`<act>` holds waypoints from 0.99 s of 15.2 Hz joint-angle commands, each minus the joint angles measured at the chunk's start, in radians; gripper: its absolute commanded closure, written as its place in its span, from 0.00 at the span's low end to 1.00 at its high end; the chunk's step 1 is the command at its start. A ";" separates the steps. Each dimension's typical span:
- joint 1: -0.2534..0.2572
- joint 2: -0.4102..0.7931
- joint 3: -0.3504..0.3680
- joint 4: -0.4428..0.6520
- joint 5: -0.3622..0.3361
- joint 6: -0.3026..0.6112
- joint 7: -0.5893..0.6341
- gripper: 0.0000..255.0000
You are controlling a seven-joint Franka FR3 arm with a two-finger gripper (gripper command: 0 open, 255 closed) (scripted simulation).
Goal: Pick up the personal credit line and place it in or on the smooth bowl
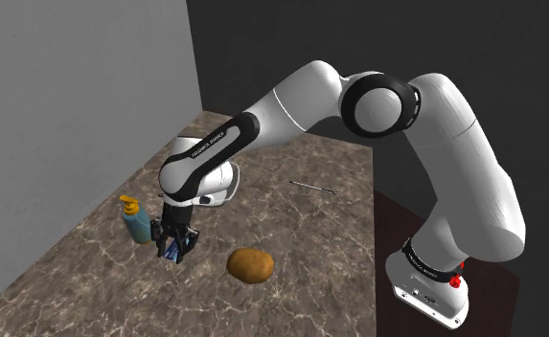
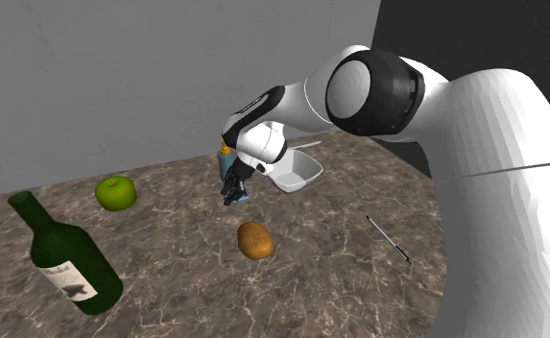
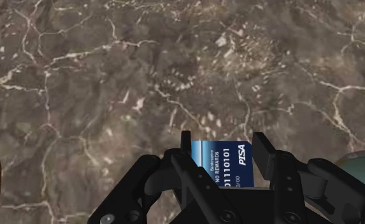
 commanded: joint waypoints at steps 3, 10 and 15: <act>-0.003 -0.020 0.002 -0.015 0.002 -0.007 0.006 1.00; -0.012 -0.089 0.008 -0.029 0.004 -0.054 0.035 1.00; -0.018 -0.135 0.013 -0.032 0.005 -0.092 0.055 1.00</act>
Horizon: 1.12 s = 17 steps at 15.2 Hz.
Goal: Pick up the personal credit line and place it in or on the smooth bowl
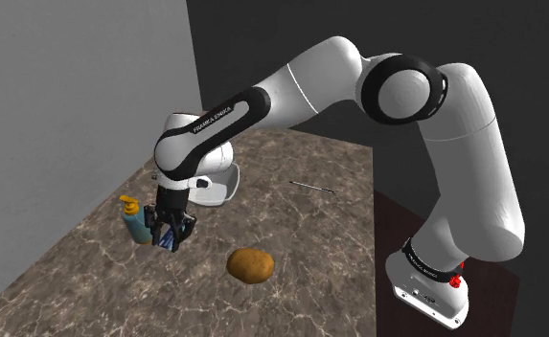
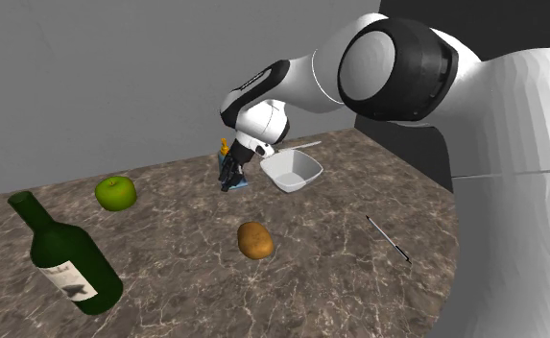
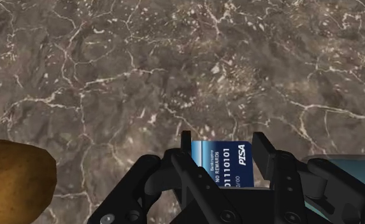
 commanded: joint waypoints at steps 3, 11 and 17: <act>-0.004 -0.035 0.003 0.000 0.000 -0.030 0.018 1.00; -0.012 -0.098 0.009 0.012 0.000 -0.097 0.053 1.00; -0.034 -0.135 0.008 0.025 0.001 -0.152 0.058 1.00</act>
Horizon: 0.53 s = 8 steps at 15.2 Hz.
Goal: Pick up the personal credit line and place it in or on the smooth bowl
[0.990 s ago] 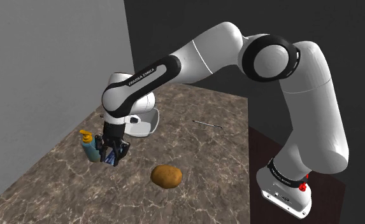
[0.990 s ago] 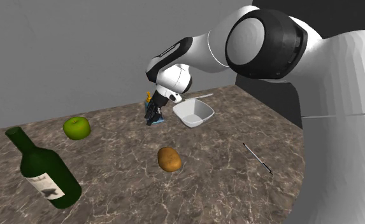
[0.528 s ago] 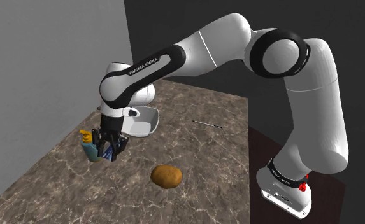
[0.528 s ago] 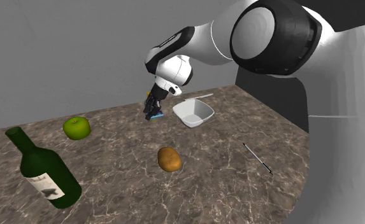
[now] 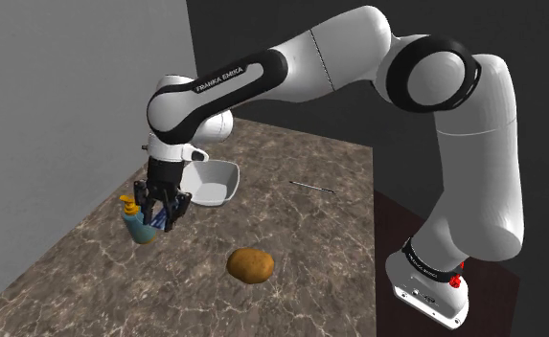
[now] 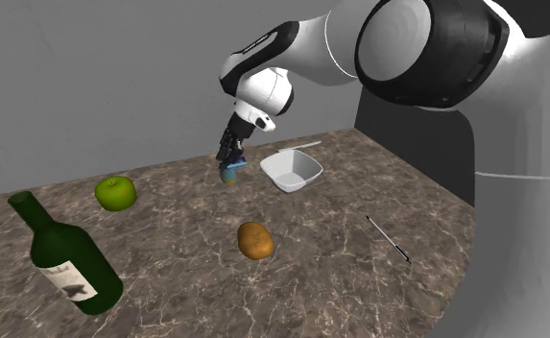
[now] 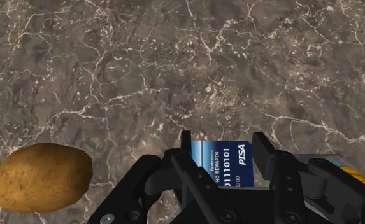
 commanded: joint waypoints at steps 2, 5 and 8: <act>-0.045 -0.011 -0.010 0.002 0.003 -0.040 -0.040 1.00; -0.092 -0.012 -0.025 0.018 0.001 -0.087 -0.084 1.00; -0.136 -0.004 -0.042 0.047 -0.006 -0.137 -0.125 1.00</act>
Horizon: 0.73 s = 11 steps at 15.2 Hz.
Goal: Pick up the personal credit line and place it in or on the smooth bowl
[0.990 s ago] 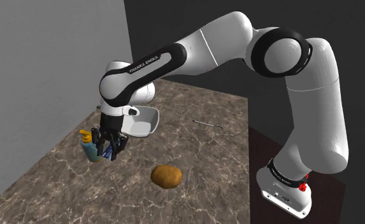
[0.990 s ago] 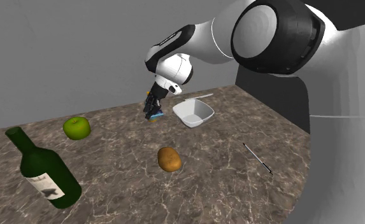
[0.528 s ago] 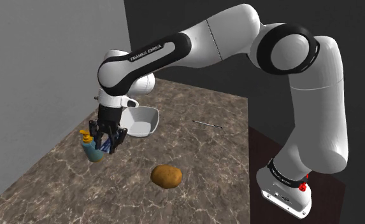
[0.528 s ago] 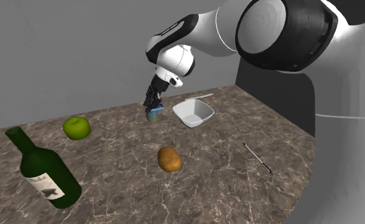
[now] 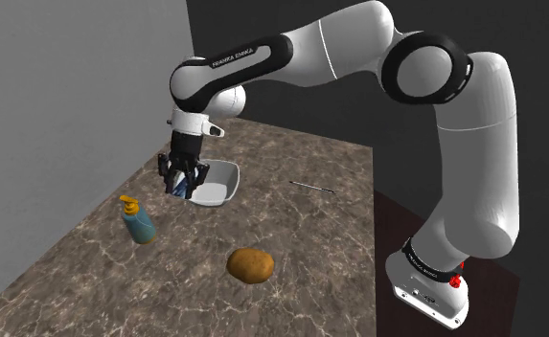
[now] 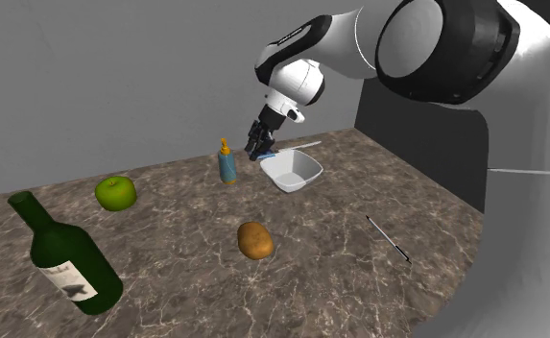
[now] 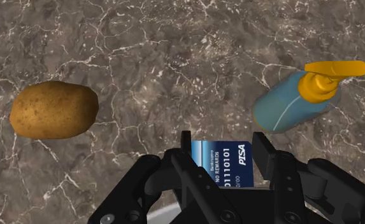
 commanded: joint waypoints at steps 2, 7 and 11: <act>-0.045 0.008 -0.017 0.030 -0.007 -0.053 -0.042 1.00; -0.108 0.049 -0.047 0.122 -0.028 -0.147 -0.099 1.00; -0.113 0.072 -0.052 0.121 -0.031 -0.132 -0.118 1.00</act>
